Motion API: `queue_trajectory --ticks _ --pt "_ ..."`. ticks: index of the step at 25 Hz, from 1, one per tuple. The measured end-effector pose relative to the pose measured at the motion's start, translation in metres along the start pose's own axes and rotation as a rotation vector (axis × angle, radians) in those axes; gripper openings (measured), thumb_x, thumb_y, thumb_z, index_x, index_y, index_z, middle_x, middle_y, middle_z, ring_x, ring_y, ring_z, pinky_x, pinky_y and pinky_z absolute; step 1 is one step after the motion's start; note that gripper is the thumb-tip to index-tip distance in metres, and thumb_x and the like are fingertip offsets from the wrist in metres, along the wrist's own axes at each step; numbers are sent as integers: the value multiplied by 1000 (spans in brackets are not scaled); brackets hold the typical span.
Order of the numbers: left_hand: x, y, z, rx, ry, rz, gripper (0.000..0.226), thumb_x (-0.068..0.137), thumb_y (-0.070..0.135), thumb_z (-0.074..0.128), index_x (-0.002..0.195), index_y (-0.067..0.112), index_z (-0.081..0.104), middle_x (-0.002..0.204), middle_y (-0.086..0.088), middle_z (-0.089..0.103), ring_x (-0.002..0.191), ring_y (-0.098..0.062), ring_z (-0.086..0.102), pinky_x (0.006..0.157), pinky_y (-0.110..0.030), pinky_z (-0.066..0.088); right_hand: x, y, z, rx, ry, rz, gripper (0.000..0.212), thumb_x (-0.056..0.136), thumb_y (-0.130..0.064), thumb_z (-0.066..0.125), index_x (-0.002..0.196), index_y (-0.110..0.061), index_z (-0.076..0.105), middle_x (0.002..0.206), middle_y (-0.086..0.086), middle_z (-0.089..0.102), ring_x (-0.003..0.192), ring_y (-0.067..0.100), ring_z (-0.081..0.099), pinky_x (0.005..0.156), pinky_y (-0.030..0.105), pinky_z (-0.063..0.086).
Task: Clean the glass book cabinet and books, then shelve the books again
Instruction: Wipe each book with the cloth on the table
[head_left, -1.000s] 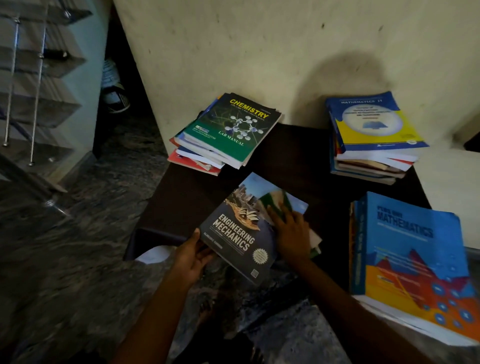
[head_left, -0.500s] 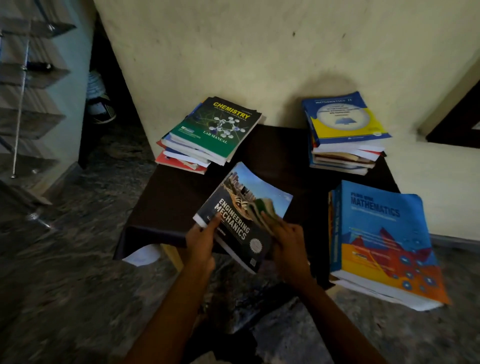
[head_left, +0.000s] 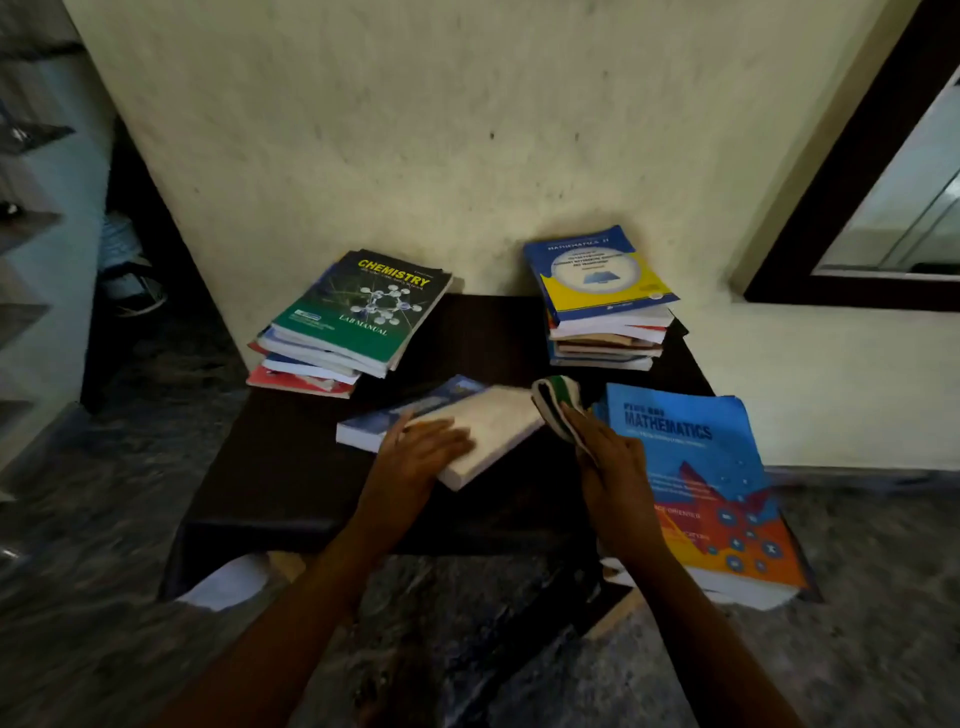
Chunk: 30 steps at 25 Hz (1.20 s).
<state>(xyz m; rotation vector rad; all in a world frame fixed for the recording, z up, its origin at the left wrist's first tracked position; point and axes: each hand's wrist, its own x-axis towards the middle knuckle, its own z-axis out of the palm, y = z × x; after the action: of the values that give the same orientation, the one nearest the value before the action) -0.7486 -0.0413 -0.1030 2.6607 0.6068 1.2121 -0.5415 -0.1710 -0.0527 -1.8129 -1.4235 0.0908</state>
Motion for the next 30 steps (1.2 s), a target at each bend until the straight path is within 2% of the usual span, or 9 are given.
queue_trajectory --ticks 3,7,10,13,15,17,19,25,30 --pt "-54 -9 10 79 -131 -59 31 94 22 45 118 12 63 120 -8 64 123 -21 46 116 -31 16 -8 7 18 1 -63 5 50 86 -8 40 129 -32 40 134 8 52 108 34 46 86 16 22" --pt "-95 0 5 175 -173 -159 37 96 31 41 125 17 58 133 -3 53 130 -25 38 117 -36 11 -3 7 42 -33 -153 6 54 84 1 43 133 -20 47 136 10 50 107 38 46 84 15 20" --pt "-125 11 1 194 -242 -273 40 86 24 50 126 24 56 139 -4 49 132 -27 38 112 -44 22 18 -1 61 -66 -221 -66 50 86 -3 44 133 -19 48 137 8 49 111 28 42 82 17 20" --pt "-136 31 1 -98 -154 -809 37 87 23 51 124 23 55 133 -9 52 123 -23 48 100 -37 41 55 10 90 -195 -283 -59 54 90 2 43 137 -25 44 142 6 45 111 32 42 90 25 25" --pt "-130 28 2 -365 -6 -1207 39 90 42 55 119 15 58 124 -6 58 115 -20 55 92 -30 47 80 19 113 -290 -350 -12 53 92 -3 39 140 -26 40 144 7 42 114 34 39 96 33 30" --pt "-121 17 0 -775 76 -1576 50 84 49 59 118 12 58 115 -8 65 110 -29 61 90 -44 51 93 20 134 -386 -455 76 52 95 -10 36 144 -28 31 148 8 35 122 35 34 100 40 32" --pt "-112 13 -2 -1055 174 -1789 32 90 31 59 116 12 59 111 -14 67 104 -35 63 91 -54 49 89 12 153 -505 -538 103 56 96 -16 36 147 -32 20 153 9 23 130 35 26 104 43 28" --pt "-99 22 -5 -1156 333 -1822 11 91 4 54 100 1 59 98 -17 66 83 -28 65 55 -34 59 14 -45 186 -367 -565 -161 62 94 -20 44 148 -31 15 156 10 13 138 38 16 106 46 25" --pt "-101 20 -1 -1179 395 -1801 15 96 -4 41 96 -3 56 86 -14 57 74 -24 58 69 -35 49 -18 -52 180 -235 -653 -555 50 85 -30 42 135 -31 43 137 10 48 115 36 50 84 46 46"
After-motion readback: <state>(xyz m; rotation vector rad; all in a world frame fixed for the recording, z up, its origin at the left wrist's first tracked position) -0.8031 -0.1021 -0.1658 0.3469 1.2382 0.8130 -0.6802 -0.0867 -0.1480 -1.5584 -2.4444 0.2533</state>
